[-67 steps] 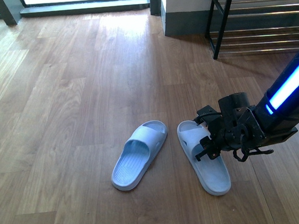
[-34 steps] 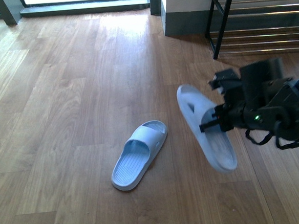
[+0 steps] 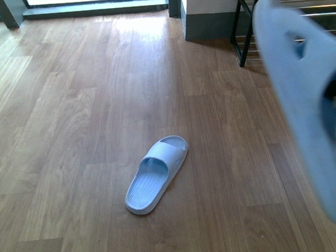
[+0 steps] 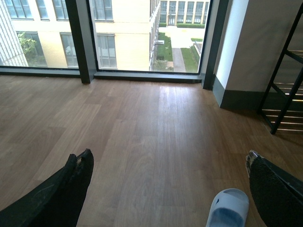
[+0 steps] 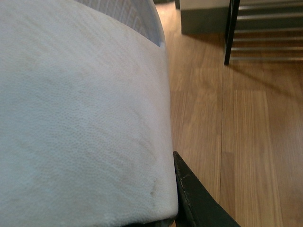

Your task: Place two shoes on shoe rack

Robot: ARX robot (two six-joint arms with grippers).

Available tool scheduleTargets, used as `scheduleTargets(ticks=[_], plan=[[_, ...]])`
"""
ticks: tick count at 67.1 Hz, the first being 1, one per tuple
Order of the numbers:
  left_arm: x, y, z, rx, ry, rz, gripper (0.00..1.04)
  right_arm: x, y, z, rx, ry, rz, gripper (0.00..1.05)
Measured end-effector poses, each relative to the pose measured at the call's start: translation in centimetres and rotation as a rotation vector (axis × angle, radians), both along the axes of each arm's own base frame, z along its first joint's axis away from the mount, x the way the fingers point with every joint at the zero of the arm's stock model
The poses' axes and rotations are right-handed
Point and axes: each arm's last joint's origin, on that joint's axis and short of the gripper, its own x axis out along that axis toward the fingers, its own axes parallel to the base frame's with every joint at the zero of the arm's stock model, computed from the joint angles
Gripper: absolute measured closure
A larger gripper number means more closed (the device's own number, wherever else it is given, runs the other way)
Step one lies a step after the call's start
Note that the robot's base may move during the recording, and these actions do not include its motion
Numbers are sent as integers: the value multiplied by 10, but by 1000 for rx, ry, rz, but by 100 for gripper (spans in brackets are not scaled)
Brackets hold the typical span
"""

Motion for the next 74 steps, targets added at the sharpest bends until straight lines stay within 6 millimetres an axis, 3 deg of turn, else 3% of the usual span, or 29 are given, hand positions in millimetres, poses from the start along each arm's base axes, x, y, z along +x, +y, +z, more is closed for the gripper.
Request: scheduleTargets(ticks=[61,66,70,74], plan=[[0,0,0,0,0,0,9,-1,-1,-3,14,16,-5,103],[2,-1,-1,-35,193,136,9,-1,-1,-3,13,18,-5,103],[16,-4,-1,-19,334,236,9,-1,-1,-3,13,16,-6,103],[34,-8,-4,-15,394,225,9,-1,-1,-3,14,17,-3,103]])
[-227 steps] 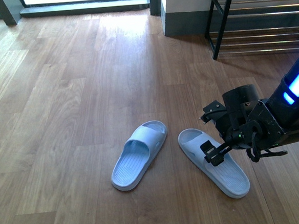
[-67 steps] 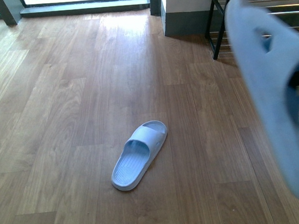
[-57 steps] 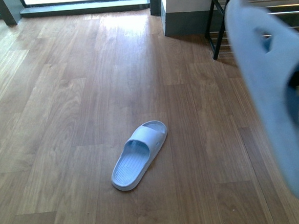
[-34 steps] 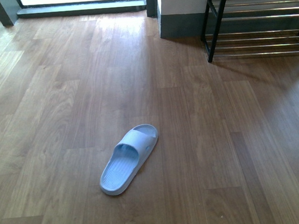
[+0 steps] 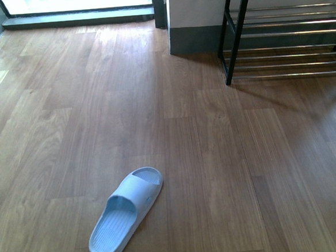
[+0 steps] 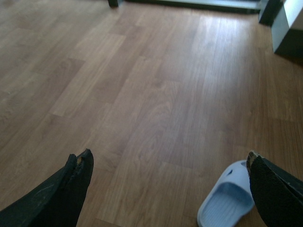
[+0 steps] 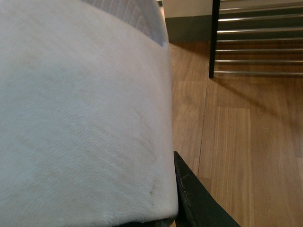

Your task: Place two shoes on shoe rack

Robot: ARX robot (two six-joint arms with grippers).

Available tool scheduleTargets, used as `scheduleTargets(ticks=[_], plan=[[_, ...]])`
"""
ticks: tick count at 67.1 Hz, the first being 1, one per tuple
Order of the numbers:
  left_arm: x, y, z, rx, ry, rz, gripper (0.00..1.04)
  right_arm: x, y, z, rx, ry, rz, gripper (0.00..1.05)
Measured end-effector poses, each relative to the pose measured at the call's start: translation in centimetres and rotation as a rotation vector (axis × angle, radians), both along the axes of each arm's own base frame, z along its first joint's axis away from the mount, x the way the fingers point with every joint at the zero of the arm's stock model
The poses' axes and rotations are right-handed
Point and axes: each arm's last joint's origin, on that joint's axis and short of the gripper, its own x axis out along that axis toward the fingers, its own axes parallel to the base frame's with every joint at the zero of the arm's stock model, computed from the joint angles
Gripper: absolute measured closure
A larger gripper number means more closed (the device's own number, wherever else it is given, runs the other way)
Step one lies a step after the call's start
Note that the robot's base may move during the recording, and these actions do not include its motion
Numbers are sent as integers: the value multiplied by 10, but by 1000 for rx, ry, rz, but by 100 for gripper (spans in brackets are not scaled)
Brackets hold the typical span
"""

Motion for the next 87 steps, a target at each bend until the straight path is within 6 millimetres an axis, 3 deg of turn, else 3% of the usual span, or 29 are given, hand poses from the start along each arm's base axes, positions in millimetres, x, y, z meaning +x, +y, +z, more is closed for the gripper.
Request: scheduleTargets(ticks=[11,17,20,33,38,47,60,79,81,87], plan=[[70,-27,-19,44,126,-152,9,0,0,0,1,0,1,103],[106,-50,-52,87,239,-276,9,0,0,0,1,0,2,103],[120,-65,-80,105,338,-363,9,0,0,0,1,0,2,103],[144,-103,-179,77,617,-537,9,0,0,0,1,0,2,103],[152,-117,-229,57,708,-550,9,0,0,0,1,0,2,103],[160,-127,-278,21,771,-559,9,0,0,0,0,0,1,103],[175,-138,-320,1,794,-573,9,0,0,0,1,0,2,103],[207,-150,-351,-25,744,-577,10,0,0,0,1,0,2,103],[210,-150,-351,-27,741,-572,12,0,0,0,1,0,2,103],[219,-148,-353,-36,728,-553,33,0,0,0,1,0,2,103]])
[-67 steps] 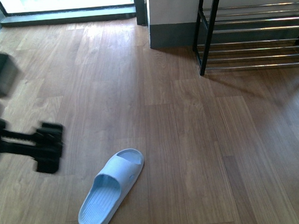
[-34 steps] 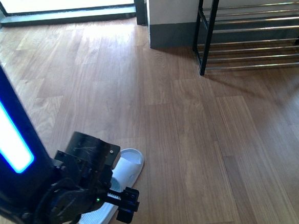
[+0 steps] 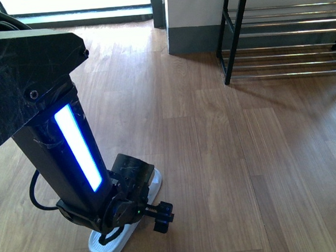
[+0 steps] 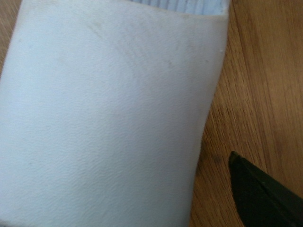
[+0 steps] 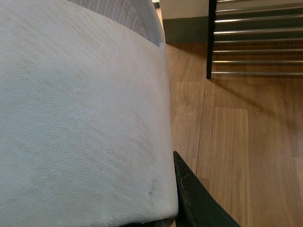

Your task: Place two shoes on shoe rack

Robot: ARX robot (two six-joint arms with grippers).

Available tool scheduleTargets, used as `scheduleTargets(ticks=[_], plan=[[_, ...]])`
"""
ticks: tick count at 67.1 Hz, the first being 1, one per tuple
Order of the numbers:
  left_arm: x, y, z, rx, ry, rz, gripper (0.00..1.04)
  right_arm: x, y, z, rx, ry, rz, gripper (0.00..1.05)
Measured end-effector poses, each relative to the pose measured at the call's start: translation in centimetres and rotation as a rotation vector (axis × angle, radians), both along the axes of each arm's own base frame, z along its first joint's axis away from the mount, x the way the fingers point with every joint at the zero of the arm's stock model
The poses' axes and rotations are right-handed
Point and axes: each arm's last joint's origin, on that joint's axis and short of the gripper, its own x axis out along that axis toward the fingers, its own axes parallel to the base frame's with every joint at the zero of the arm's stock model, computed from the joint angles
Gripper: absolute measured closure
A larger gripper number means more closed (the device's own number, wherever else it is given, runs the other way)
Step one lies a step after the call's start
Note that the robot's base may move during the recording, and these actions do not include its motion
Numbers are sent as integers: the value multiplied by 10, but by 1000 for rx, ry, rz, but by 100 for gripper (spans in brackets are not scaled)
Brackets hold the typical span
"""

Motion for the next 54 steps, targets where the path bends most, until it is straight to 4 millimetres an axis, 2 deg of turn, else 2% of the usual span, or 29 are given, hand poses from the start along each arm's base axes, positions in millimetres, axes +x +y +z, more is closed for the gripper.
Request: scheduleTargets(ticks=[10,17,37,44,51,54], plan=[[6,0,-2,7,-13,13,56,0,0,0,0,0,0,103],[7,0,-2,6,-15,17,69,0,0,0,0,0,0,103],[8,1,6,-18,-51,28,93,0,0,0,0,0,0,103],[7,7,22,-23,-79,65,103,0,0,0,0,0,0,103],[9,19,48,6,-116,118,103,0,0,0,0,0,0,103],[12,28,77,33,-171,157,103,0,0,0,0,0,0,103]])
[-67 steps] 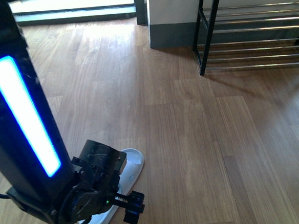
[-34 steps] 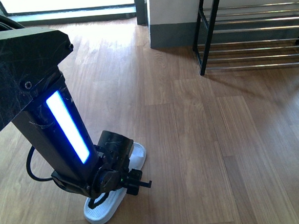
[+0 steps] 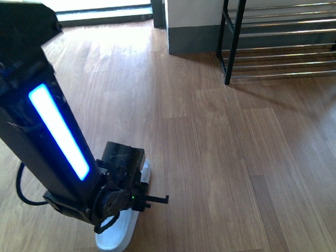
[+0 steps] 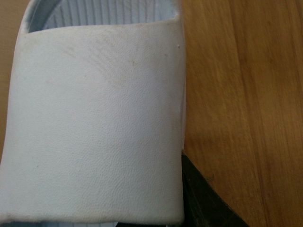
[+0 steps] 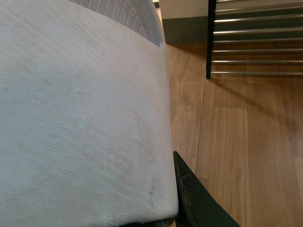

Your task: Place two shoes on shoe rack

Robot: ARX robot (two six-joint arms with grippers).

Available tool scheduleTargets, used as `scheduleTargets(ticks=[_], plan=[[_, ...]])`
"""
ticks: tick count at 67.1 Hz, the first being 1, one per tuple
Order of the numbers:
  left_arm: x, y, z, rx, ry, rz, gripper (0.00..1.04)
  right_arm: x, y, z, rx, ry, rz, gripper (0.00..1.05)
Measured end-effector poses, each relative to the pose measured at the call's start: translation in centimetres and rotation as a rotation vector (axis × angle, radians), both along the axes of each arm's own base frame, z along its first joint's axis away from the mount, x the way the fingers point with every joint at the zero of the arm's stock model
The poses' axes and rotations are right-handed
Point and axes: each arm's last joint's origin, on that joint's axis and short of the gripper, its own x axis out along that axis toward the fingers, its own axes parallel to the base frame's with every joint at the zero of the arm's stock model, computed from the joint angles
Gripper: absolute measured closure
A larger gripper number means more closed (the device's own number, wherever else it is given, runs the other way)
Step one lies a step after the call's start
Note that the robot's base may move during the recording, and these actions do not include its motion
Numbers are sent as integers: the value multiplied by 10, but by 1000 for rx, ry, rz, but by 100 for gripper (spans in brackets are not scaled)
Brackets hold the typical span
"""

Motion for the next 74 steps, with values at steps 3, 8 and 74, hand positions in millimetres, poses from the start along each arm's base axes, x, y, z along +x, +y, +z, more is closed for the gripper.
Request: scheduleTargets(ticks=[3,8,74], plan=[[2,7,23,5,-38,29,103,0,0,0,0,0,0,103],[1,19,66,12,-117,74,103,0,0,0,0,0,0,103],[-199,89,317,162,-572,202,103,0,0,0,0,-1,0,103]])
